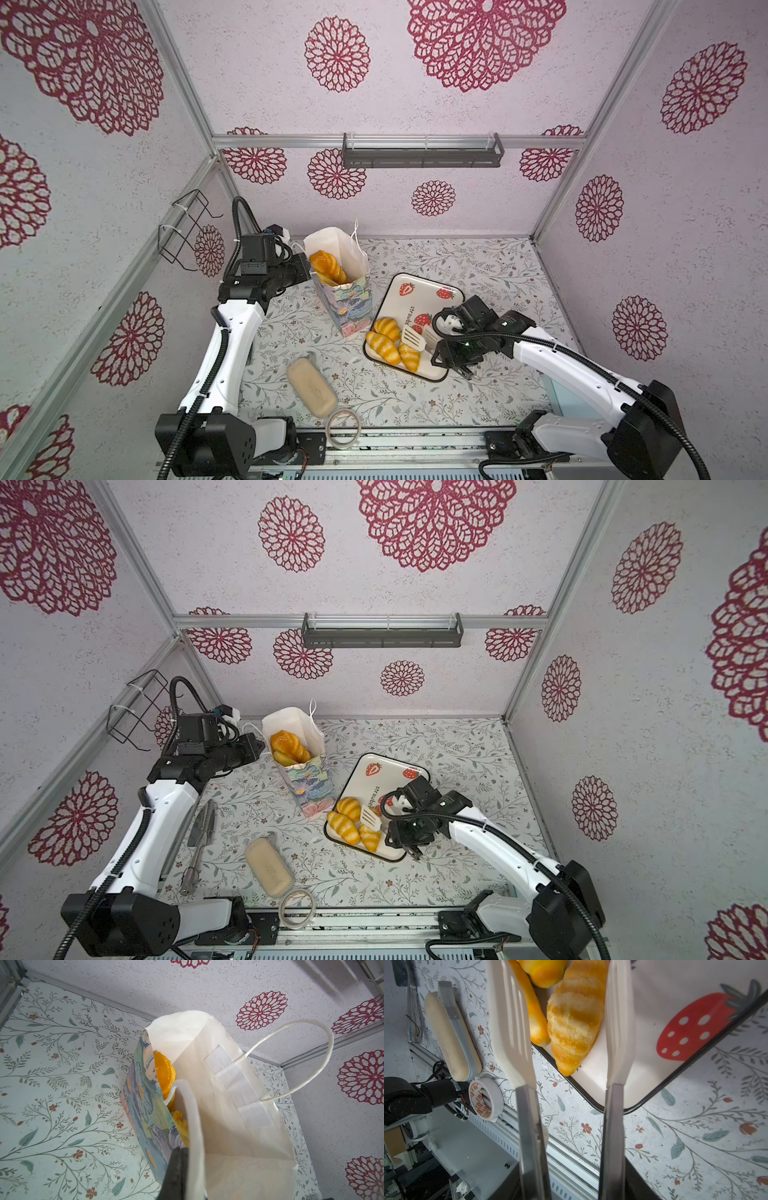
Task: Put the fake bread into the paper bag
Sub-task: 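Lower the tongs onto the croissant on the tray and pinch it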
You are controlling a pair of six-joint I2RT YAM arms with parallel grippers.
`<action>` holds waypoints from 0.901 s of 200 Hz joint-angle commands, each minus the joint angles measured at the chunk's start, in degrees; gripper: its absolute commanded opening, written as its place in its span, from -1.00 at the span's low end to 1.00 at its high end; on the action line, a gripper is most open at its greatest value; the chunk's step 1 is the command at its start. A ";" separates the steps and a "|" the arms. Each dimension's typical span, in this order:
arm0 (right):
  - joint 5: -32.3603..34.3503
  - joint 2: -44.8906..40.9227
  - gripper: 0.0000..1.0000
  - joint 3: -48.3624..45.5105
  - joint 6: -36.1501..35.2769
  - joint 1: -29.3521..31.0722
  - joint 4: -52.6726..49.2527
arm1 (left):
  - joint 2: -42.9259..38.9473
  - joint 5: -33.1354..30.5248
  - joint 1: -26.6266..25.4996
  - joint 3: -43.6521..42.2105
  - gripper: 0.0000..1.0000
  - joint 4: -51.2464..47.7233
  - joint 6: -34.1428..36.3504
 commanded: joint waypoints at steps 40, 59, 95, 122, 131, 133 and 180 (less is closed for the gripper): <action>-0.10 1.24 0.12 -0.76 -1.06 1.16 1.48 | 0.34 0.47 0.30 -0.65 -1.00 1.02 -0.06; -0.20 1.59 0.12 -0.89 -1.04 1.61 1.92 | 0.38 0.46 0.30 -0.67 -1.00 1.05 -0.06; 0.24 2.61 0.12 -1.01 -1.05 2.23 2.15 | 0.34 0.23 0.30 -0.67 -1.00 0.93 -0.10; 0.67 3.57 0.12 -0.98 -1.49 2.41 1.72 | 0.34 0.23 0.31 -0.61 -1.00 0.93 -0.09; 0.69 3.71 0.12 -0.89 -1.67 2.41 1.70 | 0.41 0.23 0.30 -0.62 -1.00 0.94 -0.14; 0.76 3.70 0.12 -0.89 -1.74 2.41 1.74 | 0.42 0.25 0.30 -0.66 -1.00 0.95 -0.09; 0.87 4.49 0.04 -0.32 -1.97 2.50 1.86 | 0.58 0.28 0.30 -0.61 -1.00 0.99 -0.11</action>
